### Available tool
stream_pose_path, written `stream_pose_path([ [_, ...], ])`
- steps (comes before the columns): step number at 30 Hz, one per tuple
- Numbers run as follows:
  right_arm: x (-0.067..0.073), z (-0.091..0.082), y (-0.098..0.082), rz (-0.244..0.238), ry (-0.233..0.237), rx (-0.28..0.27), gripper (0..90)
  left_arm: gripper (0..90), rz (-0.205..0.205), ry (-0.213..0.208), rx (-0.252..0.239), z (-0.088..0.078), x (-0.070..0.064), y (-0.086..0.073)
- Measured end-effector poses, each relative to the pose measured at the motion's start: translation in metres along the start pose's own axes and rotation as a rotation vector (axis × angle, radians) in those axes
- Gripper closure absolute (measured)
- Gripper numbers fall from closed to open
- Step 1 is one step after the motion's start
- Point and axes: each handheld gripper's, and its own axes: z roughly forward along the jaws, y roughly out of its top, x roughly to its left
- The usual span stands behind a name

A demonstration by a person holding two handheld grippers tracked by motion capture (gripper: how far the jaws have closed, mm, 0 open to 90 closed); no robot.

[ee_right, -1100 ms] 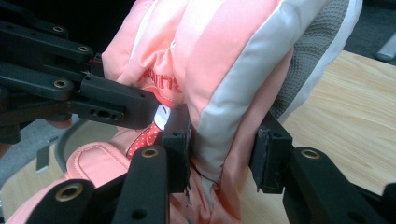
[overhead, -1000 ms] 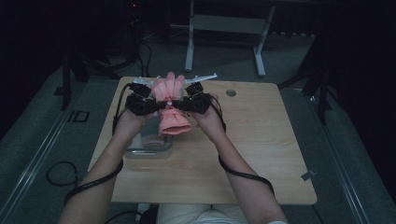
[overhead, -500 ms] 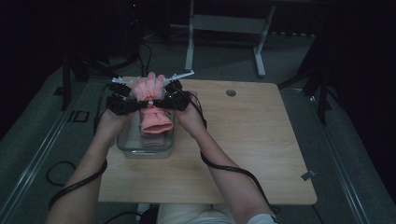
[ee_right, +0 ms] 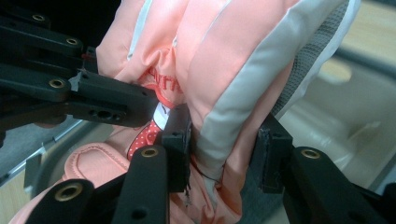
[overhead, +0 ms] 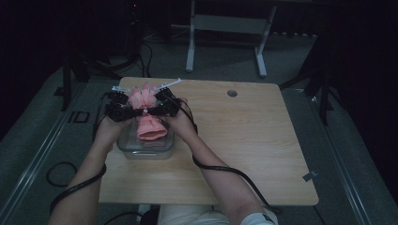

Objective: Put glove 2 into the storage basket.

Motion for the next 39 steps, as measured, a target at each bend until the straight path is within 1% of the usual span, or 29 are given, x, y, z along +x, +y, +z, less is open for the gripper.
stream_pose_path([
  [1, -0.003, 0.002, -0.004, 0.011, 0.007, 0.008, 62.8, 74.6, -0.005, -0.011, 0.014, 0.008, -0.001, -0.004],
  [2, -0.006, 0.004, -0.011, 0.022, 0.004, 0.026, 62.8, 74.6, -0.009, -0.014, 0.017, 0.009, -0.001, -0.005],
  [4, -0.007, 0.006, -0.015, 0.030, -0.001, 0.039, 62.7, 74.6, -0.017, -0.023, 0.032, 0.015, -0.002, -0.008],
  [6, -0.008, 0.007, -0.017, 0.033, -0.002, 0.047, 62.7, 74.5, -0.018, -0.024, 0.038, 0.017, -0.003, -0.010],
  [7, -0.009, 0.008, -0.019, 0.038, -0.004, 0.053, 62.7, 74.5, -0.023, -0.024, 0.057, 0.021, -0.003, -0.013],
  [8, -0.008, 0.011, -0.022, 0.035, -0.013, 0.076, 62.5, 74.4, -0.029, -0.027, 0.062, 0.022, -0.002, -0.015],
  [9, -0.008, 0.012, -0.023, 0.038, -0.013, 0.081, 62.3, 74.3, -0.035, -0.029, 0.070, 0.023, -0.001, -0.016],
  [11, -0.007, 0.016, -0.025, 0.029, -0.015, 0.094, 61.7, 74.2, -0.042, -0.025, 0.082, 0.024, 0.000, -0.018],
  [12, -0.007, 0.016, -0.025, 0.029, -0.015, 0.094, 61.7, 73.9, -0.042, -0.025, 0.082, 0.024, 0.000, -0.018],
  [13, -0.006, 0.017, -0.026, 0.028, -0.017, 0.099, 61.2, 73.9, -0.046, -0.020, 0.095, 0.026, 0.001, -0.020],
  [14, -0.006, 0.019, -0.027, 0.018, -0.020, 0.102, 60.5, 73.4, -0.049, -0.022, 0.101, 0.026, 0.002, -0.020],
  [16, -0.006, 0.021, -0.029, 0.017, -0.029, 0.101, 58.6, 72.3, -0.064, -0.029, 0.111, 0.029, 0.004, -0.022],
  [17, -0.007, 0.022, -0.030, 0.016, -0.032, 0.099, 57.6, 72.0, -0.071, -0.025, 0.117, 0.031, 0.005, -0.022],
  [20, -0.009, 0.027, -0.032, 0.018, -0.061, 0.107, 53.7, 69.3, -0.059, 0.010, 0.130, 0.036, 0.003, -0.021],
  [21, -0.010, 0.028, -0.032, 0.016, -0.064, 0.108, 52.7, 67.7, -0.053, 0.022, 0.130, 0.037, 0.002, -0.021],
  [24, -0.015, 0.029, -0.030, 0.027, -0.065, 0.118, 48.6, 59.3, -0.045, 0.061, 0.125, 0.040, 0.002, -0.020],
  [26, -0.018, 0.031, -0.028, 0.029, -0.064, 0.118, 46.0, 55.4, -0.037, 0.078, 0.124, 0.041, 0.002, -0.018],
  [28, -0.019, 0.032, -0.026, 0.023, -0.062, 0.124, 45.3, 49.5, -0.020, 0.117, 0.132, 0.043, 0.003, -0.017],
  [29, -0.019, 0.034, -0.025, 0.021, -0.063, 0.124, 44.8, 47.9, -0.023, 0.120, 0.131, 0.044, 0.003, -0.016],
  [30, -0.019, 0.034, -0.025, 0.021, -0.063, 0.124, 44.8, 47.9, -0.023, 0.120, 0.131, 0.044, 0.003, -0.016],
  [31, -0.019, 0.035, -0.024, 0.015, -0.065, 0.128, 44.4, 47.9, -0.036, 0.125, 0.131, 0.046, 0.006, -0.017],
  [32, -0.020, 0.038, -0.021, -0.033, -0.082, 0.138, 41.0, 45.3, -0.035, 0.131, 0.125, 0.046, 0.006, -0.017],
  [33, -0.021, 0.037, -0.020, -0.037, -0.079, 0.138, 40.6, 45.3, -0.026, 0.137, 0.122, 0.047, 0.005, -0.016],
  [35, -0.024, 0.038, -0.019, -0.018, -0.066, 0.142, 39.7, 45.0, -0.014, 0.154, 0.120, 0.049, 0.003, -0.015],
  [36, -0.025, 0.039, -0.019, -0.013, -0.067, 0.143, 39.2, 45.0, -0.006, 0.160, 0.125, 0.050, 0.003, -0.014],
  [37, -0.026, 0.039, -0.019, -0.010, -0.069, 0.143, 39.3, 45.2, 0.001, 0.168, 0.130, 0.050, 0.002, -0.014],
  [39, -0.025, 0.041, -0.019, -0.021, -0.079, 0.149, 39.8, 46.1, 0.009, 0.176, 0.138, 0.052, 0.001, -0.014],
])
